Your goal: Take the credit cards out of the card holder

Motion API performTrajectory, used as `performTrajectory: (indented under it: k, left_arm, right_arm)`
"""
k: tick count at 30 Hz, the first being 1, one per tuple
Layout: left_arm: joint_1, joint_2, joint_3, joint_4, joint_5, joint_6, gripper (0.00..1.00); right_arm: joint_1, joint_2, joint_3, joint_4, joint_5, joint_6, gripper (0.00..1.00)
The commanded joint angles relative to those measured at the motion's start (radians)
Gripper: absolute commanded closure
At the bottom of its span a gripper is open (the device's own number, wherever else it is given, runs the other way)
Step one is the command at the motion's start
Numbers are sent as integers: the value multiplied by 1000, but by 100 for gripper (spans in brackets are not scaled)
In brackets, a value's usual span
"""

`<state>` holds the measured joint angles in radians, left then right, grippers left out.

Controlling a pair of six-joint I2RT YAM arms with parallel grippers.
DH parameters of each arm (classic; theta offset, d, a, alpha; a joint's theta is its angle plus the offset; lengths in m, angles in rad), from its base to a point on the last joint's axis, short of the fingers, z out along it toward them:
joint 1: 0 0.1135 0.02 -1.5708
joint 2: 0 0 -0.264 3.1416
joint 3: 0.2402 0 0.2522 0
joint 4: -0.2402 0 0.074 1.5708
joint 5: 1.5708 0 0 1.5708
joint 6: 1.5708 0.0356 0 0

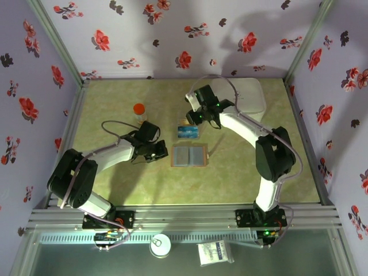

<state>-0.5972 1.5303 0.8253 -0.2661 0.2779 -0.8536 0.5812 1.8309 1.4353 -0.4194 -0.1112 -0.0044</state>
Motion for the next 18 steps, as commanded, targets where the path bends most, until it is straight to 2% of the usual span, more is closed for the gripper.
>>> performTrajectory:
  k: [1, 3, 6, 9, 14, 18]
  left_arm:
    - [-1, 19, 26, 19, 50, 26, 97]
    - [-4, 26, 28, 33, 60, 25, 97]
    - [-9, 35, 30, 52, 73, 28, 98]
    - [-12, 56, 32, 55, 82, 42, 98]
    - [-19, 73, 12, 74, 92, 52, 98]
    - [-30, 92, 6, 99, 95, 50, 98]
  right_arm:
    - [16, -72, -132, 146, -127, 324, 68]
    - [35, -105, -223, 245, -163, 425, 70]
    - [62, -120, -295, 254, -156, 559, 75]
    - [101, -139, -363, 284, -138, 637, 75]
    - [139, -152, -407, 269, -136, 726, 77]
    - [149, -151, -412, 249, -165, 750, 74]
